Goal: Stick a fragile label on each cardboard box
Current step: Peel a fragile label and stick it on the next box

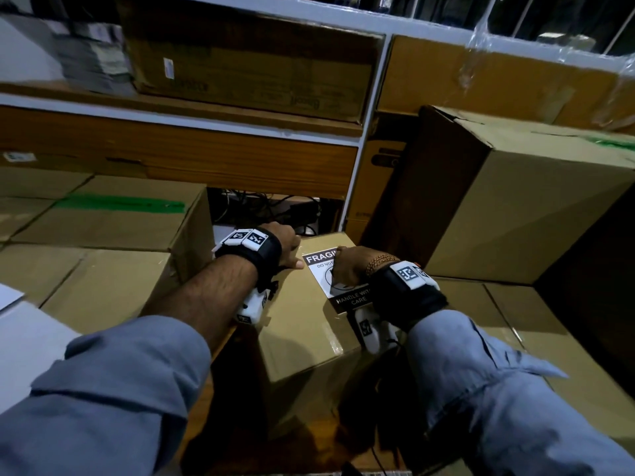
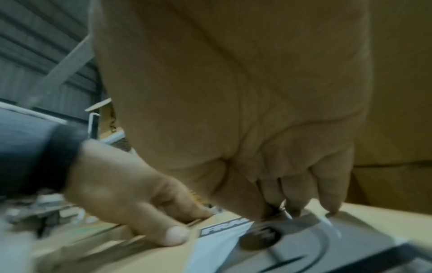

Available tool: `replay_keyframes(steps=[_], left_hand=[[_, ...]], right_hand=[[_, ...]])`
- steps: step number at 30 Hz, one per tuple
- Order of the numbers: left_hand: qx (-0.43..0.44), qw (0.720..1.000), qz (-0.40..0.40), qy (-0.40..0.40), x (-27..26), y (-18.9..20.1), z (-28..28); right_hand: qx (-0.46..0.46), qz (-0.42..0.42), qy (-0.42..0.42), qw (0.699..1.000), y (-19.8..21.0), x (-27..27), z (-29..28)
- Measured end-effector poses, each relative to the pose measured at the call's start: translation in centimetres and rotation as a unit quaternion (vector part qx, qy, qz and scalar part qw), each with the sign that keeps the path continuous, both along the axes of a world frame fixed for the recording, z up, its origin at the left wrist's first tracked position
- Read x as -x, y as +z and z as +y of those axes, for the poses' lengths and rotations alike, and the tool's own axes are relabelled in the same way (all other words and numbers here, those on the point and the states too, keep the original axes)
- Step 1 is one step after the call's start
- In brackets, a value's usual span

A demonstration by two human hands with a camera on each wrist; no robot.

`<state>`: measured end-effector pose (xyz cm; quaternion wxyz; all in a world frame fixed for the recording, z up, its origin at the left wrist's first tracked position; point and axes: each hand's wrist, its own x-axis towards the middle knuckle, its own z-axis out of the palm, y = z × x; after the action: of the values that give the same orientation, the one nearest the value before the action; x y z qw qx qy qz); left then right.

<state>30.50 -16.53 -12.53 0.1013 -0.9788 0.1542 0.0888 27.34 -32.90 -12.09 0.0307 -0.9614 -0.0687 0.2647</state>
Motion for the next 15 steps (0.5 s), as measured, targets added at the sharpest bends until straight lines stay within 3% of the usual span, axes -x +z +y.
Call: replay_keyframes(steps=[6, 15], left_hand=[[-0.007, 1.000, 0.012, -0.007, 0.0, 0.1, 0.1], [-0.037, 0.999, 0.011, -0.027, 0.4, 0.3, -0.2]], right_hand=[[0.068, -0.049, 0.065, 0.994, 1.4, 3.1, -0.7], [0.033, -0.095, 0.051, 0.994, 1.5, 11.6, -1.3]])
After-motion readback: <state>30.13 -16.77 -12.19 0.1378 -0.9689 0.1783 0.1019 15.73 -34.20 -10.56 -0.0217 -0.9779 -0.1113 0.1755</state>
